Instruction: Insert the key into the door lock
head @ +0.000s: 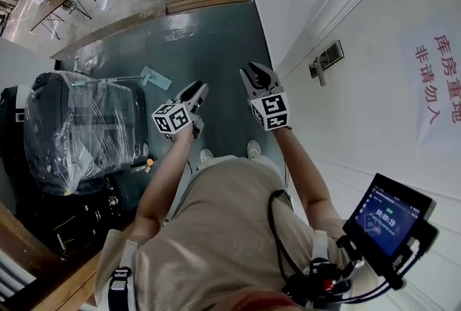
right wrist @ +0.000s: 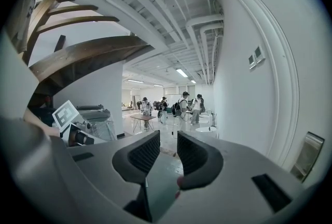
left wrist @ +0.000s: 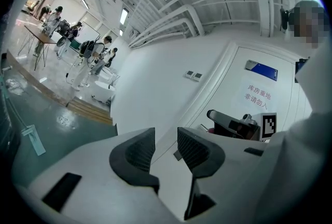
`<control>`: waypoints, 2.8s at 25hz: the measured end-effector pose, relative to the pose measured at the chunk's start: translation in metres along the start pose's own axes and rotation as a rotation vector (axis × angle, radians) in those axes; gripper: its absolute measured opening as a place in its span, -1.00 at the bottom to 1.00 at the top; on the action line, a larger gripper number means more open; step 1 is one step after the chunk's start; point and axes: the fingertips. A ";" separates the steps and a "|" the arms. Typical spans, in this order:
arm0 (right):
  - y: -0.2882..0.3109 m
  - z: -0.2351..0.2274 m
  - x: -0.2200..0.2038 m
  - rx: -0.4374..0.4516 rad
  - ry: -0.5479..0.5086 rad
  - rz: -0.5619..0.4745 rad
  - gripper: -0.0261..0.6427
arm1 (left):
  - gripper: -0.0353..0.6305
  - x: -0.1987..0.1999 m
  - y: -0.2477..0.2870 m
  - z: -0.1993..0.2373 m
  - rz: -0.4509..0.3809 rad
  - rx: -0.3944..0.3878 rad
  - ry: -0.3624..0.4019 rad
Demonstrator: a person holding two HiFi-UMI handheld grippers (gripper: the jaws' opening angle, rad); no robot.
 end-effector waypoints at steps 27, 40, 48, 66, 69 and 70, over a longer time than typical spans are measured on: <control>-0.027 -0.037 0.015 -0.167 -0.004 -0.044 -0.61 | -0.47 -0.006 0.052 -0.060 0.059 -0.193 0.021; -0.036 -0.040 0.006 -0.186 -0.003 -0.025 -0.61 | -0.47 -0.020 0.059 -0.058 0.099 -0.202 0.012; -0.020 -0.022 0.001 -0.147 -0.024 0.005 -0.61 | -0.48 -0.007 0.040 -0.034 0.054 -0.157 -0.025; 0.024 0.007 0.003 -0.026 -0.025 -0.021 -0.61 | -0.48 0.003 0.007 0.018 0.008 -0.028 -0.073; 0.026 0.002 0.013 -0.041 -0.031 -0.051 -0.62 | -0.48 0.010 0.011 0.016 0.006 -0.037 -0.053; 0.026 0.001 0.016 -0.049 -0.029 -0.060 -0.62 | -0.48 0.012 0.011 0.015 0.006 -0.040 -0.047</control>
Point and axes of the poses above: the fingertips, and each gripper's own axes: y forward along the fingers, z to its left, x out of its top, and after that the axes turned 8 degrees about -z, right-handed
